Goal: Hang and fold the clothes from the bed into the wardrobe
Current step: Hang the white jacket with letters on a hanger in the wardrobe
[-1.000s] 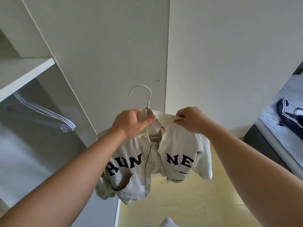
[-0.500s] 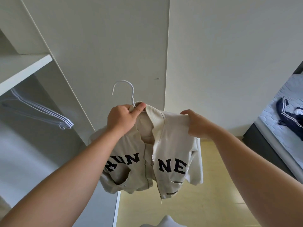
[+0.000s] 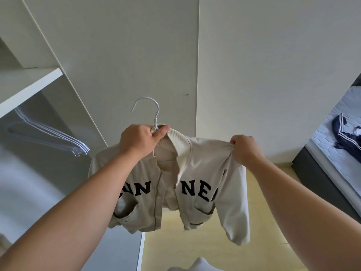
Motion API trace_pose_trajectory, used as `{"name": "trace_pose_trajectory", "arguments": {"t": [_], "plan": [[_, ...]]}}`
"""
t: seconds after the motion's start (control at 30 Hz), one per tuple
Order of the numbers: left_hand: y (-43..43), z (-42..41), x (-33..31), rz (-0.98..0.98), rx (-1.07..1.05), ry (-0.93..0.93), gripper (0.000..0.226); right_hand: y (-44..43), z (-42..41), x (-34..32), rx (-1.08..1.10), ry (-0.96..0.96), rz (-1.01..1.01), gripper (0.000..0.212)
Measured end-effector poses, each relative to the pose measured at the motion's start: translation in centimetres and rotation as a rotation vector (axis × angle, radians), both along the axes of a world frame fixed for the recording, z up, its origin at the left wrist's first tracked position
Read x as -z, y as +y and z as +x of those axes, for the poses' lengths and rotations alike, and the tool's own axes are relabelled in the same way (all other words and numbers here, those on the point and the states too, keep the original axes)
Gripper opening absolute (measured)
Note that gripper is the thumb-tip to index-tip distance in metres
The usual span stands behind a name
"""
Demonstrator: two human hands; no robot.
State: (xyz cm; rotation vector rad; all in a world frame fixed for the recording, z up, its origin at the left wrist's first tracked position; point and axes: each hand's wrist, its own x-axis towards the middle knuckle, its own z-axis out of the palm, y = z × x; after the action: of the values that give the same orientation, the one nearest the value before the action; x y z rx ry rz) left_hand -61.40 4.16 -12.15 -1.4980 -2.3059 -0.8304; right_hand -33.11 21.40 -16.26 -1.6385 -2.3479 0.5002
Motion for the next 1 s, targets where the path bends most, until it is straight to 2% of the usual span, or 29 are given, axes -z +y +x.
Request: {"name": "trace_pose_trajectory", "arguments": {"t": [0.13, 0.2, 0.27, 0.33, 0.47, 0.67, 0.83, 0.97, 1.0], "plan": [[-0.3, -0.4, 0.5, -0.018, -0.018, -0.063, 0.076, 0.3, -0.1, -0.6, -0.041, 0.02, -0.012, 0.044], [-0.4, -0.5, 0.9, -0.015, -0.026, -0.129, 0.073, 0.2, -0.2, -1.1, -0.115, -0.028, -0.042, 0.042], [-0.3, -0.5, 1.3, -0.027, -0.046, -0.158, 0.08, 0.0, -0.4, -1.6, -0.217, -0.116, -0.081, 0.041], [-0.3, -0.3, 1.7, -0.028, -0.054, -0.183, 0.082, -0.3, -0.6, -2.0, -0.263, -0.114, -0.136, 0.041], [-0.1, 0.5, 1.9, -0.02, -0.037, -0.245, 0.081, -1.0, -1.5, -2.3, -0.333, -0.087, -0.189, 0.058], [0.6, 1.2, 2.3, -0.036, 0.014, -0.316, 0.087, -3.5, -4.3, -1.9, -0.503, -0.032, 0.14, 0.047], [0.0, 1.9, 2.8, -0.056, 0.077, -0.328, 0.081, -5.2, -5.9, -1.0, -0.534, 0.062, 0.016, 0.031], [-2.4, 1.0, 3.0, 0.082, 0.018, -0.215, 0.08, -7.7, -6.5, -0.6, -0.559, 0.26, 0.353, 0.024], [-3.2, 0.7, 3.3, 0.119, -0.033, -0.182, 0.08, -8.5, -7.0, -0.6, -0.583, 0.274, 0.38, 0.023]]}}
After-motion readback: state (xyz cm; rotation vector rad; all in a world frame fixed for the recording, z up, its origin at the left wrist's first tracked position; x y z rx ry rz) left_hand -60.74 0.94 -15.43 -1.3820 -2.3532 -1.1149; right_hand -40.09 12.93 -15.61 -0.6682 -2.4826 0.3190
